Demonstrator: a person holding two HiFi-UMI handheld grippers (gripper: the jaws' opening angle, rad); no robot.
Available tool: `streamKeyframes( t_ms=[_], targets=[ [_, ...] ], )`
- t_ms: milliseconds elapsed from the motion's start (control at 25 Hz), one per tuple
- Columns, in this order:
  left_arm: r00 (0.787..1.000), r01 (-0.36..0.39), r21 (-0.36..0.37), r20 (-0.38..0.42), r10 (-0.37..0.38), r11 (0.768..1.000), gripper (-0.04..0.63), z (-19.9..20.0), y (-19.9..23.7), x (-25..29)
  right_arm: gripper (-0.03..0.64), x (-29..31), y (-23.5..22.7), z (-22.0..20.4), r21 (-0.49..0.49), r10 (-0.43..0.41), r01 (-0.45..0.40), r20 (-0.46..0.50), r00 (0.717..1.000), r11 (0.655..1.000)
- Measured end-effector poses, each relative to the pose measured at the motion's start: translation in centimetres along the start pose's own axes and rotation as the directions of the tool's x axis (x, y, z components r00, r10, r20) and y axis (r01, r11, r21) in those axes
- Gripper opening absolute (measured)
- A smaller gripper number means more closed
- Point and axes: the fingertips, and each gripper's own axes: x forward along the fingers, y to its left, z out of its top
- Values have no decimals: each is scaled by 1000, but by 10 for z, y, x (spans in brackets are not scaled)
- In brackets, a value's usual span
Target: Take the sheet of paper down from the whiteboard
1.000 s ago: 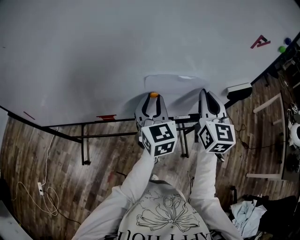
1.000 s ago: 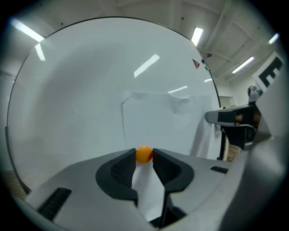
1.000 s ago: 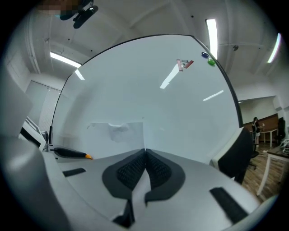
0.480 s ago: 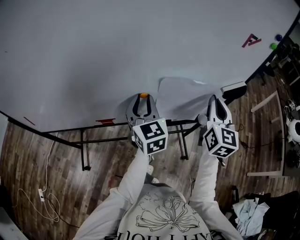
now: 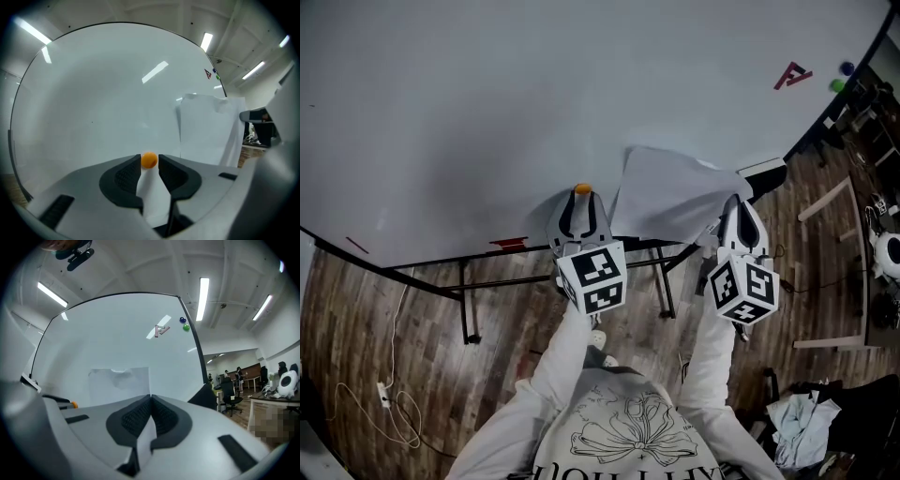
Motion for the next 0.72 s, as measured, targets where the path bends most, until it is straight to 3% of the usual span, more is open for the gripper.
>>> streamKeyframes(
  t_ms=[720],
  targets=[
    [993, 49, -17, 105, -47, 999, 80, 38, -6, -54, 3, -56, -11, 24, 16, -101, 100, 91, 991, 995]
  ],
)
